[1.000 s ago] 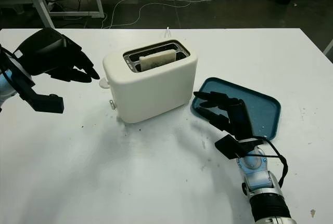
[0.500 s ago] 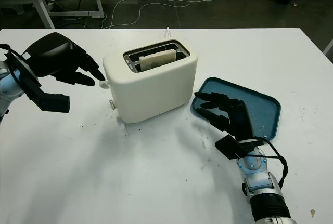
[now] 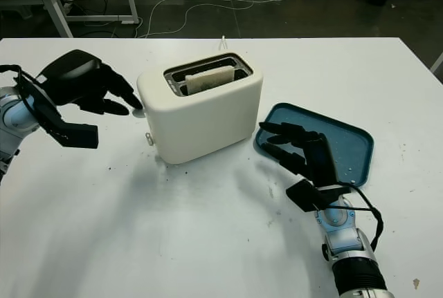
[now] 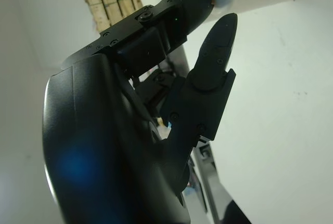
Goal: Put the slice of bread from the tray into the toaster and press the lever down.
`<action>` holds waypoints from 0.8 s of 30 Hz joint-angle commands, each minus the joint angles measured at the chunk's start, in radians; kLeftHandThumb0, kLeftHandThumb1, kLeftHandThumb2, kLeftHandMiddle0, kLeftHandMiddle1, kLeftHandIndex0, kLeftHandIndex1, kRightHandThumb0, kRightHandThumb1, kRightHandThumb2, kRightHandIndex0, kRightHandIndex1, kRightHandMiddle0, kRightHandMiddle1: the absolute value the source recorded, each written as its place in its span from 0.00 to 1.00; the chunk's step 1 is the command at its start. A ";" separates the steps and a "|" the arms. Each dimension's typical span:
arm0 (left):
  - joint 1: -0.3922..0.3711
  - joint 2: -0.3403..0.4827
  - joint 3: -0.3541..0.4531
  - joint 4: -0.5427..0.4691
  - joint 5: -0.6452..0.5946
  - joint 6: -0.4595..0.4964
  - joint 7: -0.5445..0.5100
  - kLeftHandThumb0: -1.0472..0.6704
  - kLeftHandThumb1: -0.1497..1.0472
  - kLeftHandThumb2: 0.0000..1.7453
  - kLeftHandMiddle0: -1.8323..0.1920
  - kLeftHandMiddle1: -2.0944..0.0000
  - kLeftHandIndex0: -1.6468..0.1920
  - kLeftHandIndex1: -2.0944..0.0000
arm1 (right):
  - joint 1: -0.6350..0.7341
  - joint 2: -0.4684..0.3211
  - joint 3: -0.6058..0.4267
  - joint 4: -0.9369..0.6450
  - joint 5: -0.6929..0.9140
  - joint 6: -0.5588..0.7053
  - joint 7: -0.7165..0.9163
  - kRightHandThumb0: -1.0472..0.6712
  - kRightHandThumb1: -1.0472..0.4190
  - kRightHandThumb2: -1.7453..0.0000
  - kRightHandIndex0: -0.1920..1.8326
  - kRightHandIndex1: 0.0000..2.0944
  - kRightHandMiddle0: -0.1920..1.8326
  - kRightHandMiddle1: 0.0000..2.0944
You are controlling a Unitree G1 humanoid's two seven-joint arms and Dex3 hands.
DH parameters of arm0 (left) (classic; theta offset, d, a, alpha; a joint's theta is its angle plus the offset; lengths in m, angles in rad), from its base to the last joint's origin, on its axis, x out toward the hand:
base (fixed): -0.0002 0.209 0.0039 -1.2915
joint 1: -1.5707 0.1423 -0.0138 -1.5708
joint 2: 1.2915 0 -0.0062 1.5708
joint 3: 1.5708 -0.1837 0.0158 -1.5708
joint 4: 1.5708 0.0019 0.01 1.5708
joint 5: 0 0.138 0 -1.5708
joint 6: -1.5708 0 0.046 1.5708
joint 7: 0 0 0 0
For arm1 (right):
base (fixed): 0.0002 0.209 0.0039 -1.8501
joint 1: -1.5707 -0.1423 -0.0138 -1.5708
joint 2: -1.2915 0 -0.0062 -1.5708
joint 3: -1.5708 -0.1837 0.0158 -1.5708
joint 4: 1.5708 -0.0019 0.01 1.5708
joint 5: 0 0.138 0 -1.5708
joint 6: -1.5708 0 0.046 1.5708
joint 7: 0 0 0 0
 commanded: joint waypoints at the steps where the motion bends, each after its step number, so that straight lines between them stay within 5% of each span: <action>1: -0.010 0.003 -0.013 -0.005 0.009 0.009 -0.012 0.40 0.80 0.00 0.39 0.31 0.19 1.00 | -0.006 0.001 -0.002 -0.007 -0.004 -0.013 -0.009 0.38 0.10 1.00 0.57 0.23 0.59 0.00; 24: -0.025 -0.001 -0.011 -0.044 -0.010 -0.005 -0.008 0.43 0.82 0.00 0.35 0.47 0.18 1.00 | -0.007 0.005 0.000 -0.001 -0.010 -0.016 -0.025 0.39 0.10 1.00 0.56 0.22 0.58 0.00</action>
